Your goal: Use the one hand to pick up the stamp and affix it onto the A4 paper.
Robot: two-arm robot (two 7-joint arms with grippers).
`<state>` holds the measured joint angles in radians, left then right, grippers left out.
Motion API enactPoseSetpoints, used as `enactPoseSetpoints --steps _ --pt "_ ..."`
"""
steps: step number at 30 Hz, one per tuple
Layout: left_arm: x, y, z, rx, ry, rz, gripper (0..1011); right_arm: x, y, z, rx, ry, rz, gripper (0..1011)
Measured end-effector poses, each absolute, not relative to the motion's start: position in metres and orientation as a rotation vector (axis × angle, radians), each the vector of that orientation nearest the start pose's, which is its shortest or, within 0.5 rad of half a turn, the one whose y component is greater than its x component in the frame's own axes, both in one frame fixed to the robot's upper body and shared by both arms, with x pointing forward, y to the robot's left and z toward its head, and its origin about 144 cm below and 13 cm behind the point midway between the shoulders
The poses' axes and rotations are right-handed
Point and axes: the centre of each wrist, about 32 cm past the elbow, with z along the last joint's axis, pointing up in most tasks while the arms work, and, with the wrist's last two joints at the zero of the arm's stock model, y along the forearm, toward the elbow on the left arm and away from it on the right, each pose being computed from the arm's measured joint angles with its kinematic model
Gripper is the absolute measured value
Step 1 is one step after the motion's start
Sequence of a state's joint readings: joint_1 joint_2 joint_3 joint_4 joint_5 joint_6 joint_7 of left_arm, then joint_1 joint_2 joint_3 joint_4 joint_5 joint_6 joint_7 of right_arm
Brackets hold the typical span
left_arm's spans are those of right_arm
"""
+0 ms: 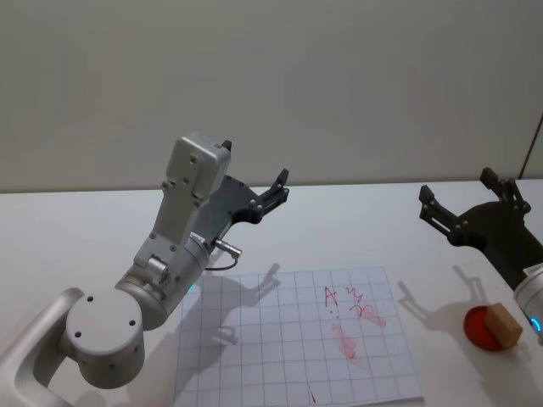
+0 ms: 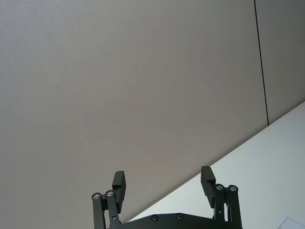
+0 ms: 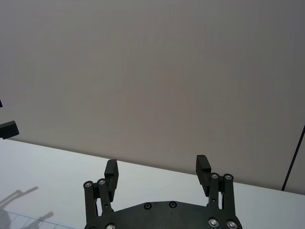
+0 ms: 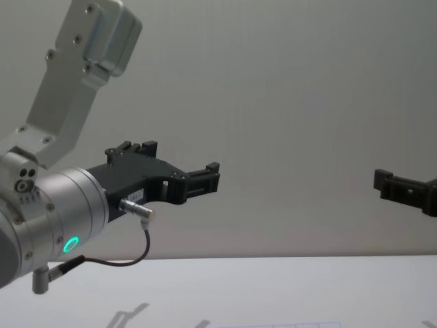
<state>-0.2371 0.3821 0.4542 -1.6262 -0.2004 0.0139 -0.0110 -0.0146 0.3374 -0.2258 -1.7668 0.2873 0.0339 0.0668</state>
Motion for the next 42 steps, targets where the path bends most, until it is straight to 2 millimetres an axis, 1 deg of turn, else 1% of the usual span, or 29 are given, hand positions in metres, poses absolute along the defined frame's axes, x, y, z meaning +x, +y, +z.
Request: enactPoseSetpoints --steps 42 --pt "0.4920 0.1984 1.2044 0.061 -0.268 1.124 1001 0.4431 -0.2379 1.1885 0.025 -0.074 -1.231 1001"
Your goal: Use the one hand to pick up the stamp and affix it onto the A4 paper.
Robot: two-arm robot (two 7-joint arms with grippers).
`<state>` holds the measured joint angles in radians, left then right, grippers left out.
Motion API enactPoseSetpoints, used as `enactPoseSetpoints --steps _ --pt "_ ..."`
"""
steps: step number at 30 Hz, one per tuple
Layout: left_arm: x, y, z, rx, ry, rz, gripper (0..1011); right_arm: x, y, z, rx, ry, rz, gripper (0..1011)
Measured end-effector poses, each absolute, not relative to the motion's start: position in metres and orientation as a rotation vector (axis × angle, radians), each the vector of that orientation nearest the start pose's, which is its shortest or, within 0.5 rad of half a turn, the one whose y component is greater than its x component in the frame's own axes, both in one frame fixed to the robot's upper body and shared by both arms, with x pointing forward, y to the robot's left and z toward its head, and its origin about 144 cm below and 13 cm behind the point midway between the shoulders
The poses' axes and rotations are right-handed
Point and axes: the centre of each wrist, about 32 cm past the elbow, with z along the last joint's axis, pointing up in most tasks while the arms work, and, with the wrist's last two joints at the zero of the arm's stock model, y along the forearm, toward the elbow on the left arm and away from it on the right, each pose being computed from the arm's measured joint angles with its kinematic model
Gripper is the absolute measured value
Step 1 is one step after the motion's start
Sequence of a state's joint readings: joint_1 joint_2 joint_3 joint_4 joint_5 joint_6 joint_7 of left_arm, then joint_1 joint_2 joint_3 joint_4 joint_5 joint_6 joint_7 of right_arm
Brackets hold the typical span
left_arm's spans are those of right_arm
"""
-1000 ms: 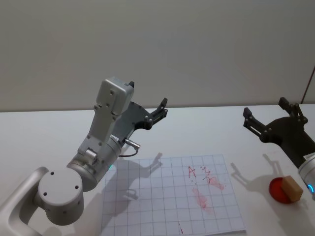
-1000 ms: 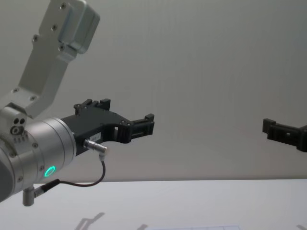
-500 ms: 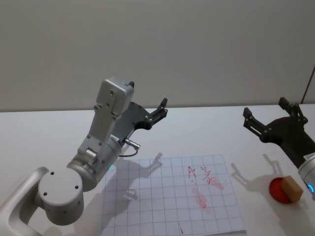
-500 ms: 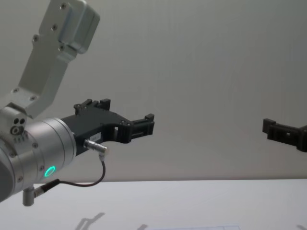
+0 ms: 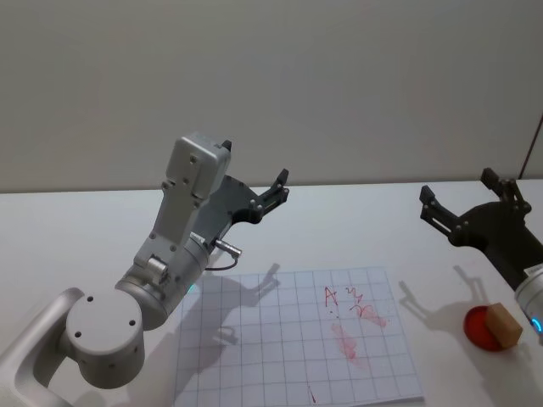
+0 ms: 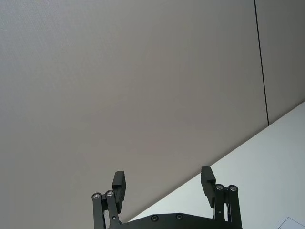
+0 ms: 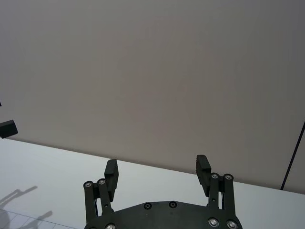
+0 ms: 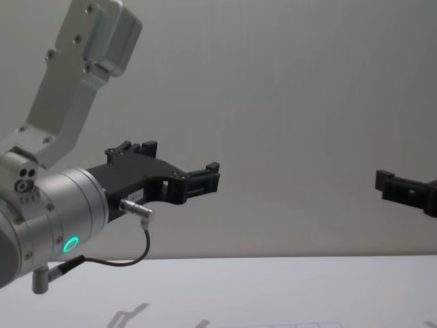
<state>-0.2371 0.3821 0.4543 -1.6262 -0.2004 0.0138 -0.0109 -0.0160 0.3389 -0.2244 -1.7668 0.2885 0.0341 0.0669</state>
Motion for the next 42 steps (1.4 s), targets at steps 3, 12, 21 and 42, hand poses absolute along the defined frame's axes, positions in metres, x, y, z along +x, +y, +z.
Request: enactPoseSetpoints --steps 3,12,21,42 --pt "0.492 0.198 1.204 0.061 -0.268 1.124 1001 0.441 -0.242 1.188 0.022 -0.070 -1.234 1001" --pt "0.492 0.198 1.204 0.061 -0.268 1.124 1001 0.419 -0.275 1.183 -0.019 -0.023 -1.259 1001" --pt "0.492 0.198 1.204 0.061 -0.268 1.124 1001 0.394 -0.311 1.175 -0.089 0.048 -1.270 1001" --pt "0.492 0.198 1.204 0.061 -0.268 1.124 1001 0.368 -0.351 1.164 -0.277 0.129 -1.162 1001"
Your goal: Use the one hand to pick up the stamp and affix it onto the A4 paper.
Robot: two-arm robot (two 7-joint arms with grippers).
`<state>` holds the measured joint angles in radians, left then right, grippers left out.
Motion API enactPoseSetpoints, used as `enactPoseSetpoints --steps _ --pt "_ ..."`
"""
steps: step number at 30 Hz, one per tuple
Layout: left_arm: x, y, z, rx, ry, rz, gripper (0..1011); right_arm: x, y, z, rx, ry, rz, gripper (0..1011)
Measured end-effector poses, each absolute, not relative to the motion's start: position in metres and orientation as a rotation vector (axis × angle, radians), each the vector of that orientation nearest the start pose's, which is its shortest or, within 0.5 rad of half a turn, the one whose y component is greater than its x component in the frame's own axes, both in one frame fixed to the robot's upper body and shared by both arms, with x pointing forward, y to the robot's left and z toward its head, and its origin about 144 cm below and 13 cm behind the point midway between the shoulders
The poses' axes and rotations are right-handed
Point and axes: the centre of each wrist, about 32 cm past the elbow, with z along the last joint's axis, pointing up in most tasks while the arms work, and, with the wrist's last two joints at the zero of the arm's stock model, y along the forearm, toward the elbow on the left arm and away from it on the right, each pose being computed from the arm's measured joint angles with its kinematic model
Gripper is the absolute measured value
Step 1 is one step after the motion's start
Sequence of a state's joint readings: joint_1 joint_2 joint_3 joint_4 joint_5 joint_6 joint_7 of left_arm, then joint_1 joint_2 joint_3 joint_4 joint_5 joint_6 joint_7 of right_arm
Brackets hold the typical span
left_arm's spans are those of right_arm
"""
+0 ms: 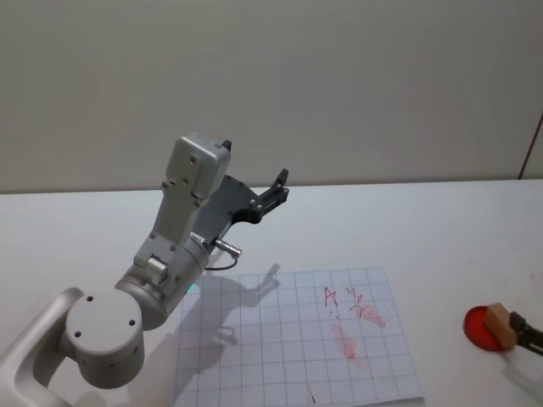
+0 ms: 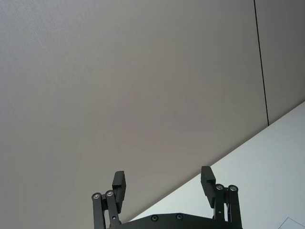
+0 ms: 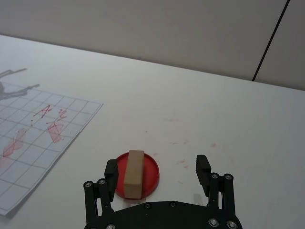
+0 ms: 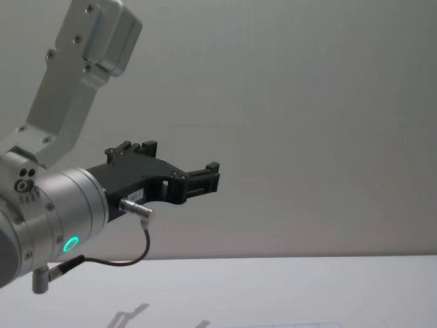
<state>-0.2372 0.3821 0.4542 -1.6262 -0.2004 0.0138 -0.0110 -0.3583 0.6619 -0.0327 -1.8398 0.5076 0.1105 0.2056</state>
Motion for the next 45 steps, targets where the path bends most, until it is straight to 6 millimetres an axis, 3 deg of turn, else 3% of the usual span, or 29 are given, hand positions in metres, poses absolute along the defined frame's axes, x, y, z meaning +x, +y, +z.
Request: enactPoseSetpoints --steps 36,45 --pt "0.492 0.198 1.204 0.061 -0.268 1.124 1001 0.381 -0.335 1.153 -0.394 0.153 -1.124 1001" --pt "0.492 0.198 1.204 0.061 -0.268 1.124 1001 0.385 -0.332 1.151 -0.403 0.162 -1.120 818"
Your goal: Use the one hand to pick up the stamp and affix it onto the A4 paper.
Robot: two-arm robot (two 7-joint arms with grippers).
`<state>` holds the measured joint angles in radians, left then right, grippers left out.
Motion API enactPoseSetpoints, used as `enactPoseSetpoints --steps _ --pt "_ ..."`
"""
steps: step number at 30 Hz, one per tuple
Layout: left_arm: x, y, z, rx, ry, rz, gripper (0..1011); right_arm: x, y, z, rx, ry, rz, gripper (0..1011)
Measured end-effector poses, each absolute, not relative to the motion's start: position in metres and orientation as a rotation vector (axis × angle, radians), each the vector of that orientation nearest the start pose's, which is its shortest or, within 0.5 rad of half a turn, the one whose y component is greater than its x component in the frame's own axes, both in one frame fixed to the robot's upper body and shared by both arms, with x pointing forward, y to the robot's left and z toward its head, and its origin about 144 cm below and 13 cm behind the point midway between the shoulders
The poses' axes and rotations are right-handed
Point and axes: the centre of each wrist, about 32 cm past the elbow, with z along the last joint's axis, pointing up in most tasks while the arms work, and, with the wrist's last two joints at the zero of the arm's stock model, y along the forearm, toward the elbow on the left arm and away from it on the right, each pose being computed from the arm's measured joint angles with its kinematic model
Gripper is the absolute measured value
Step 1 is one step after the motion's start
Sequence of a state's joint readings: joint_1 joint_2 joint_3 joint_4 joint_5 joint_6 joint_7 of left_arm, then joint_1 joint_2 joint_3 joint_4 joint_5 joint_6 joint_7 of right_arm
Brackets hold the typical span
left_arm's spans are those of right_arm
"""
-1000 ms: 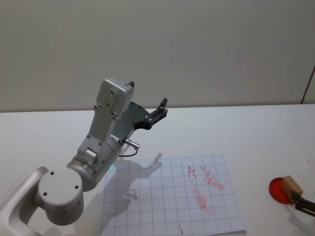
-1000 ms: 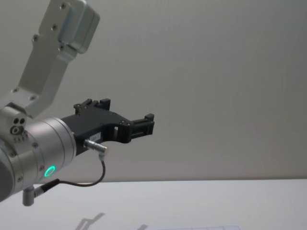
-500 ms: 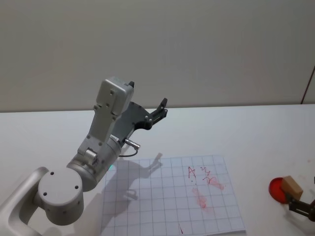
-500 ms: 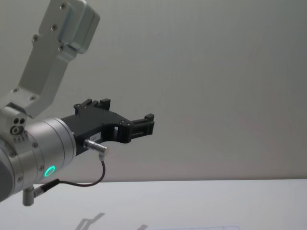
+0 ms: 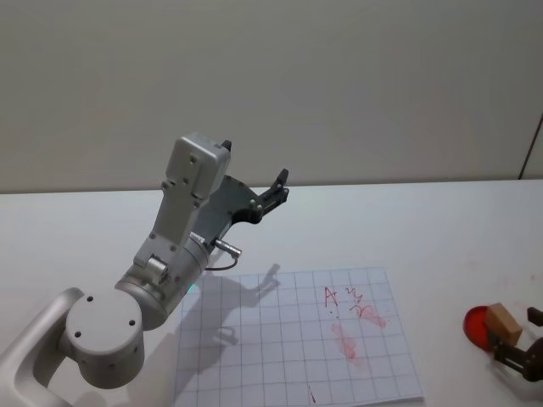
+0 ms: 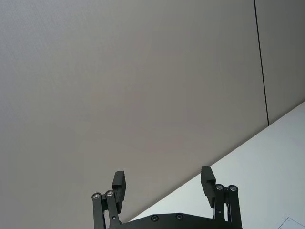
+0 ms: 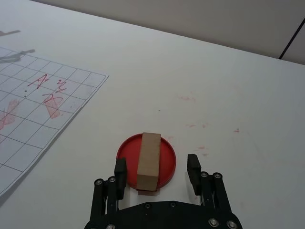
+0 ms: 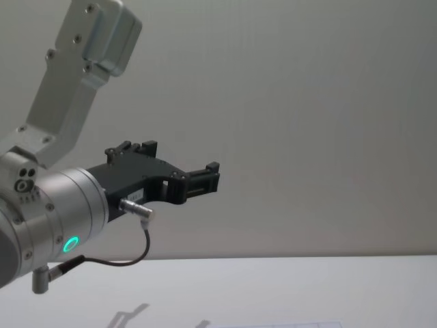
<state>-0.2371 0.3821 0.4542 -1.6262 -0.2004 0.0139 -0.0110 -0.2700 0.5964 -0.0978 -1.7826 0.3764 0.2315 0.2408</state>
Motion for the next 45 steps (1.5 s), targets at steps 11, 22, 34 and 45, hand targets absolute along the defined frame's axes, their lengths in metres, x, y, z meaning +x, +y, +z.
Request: enactPoseSetpoints --steps 11,22,34,45 --pt "0.492 0.198 1.204 0.061 -0.268 1.124 1001 0.387 -0.330 1.150 -0.408 0.166 -1.118 475" --pt "0.492 0.198 1.204 0.061 -0.268 1.124 1001 0.388 -0.330 1.150 -0.406 0.164 -1.115 218" --pt "0.492 0.198 1.204 0.061 -0.268 1.124 1001 0.393 -0.324 1.157 -0.329 0.099 -1.082 218" --pt "0.492 0.198 1.204 0.061 -0.268 1.124 1001 0.403 -0.311 1.168 -0.219 0.045 -0.978 218"
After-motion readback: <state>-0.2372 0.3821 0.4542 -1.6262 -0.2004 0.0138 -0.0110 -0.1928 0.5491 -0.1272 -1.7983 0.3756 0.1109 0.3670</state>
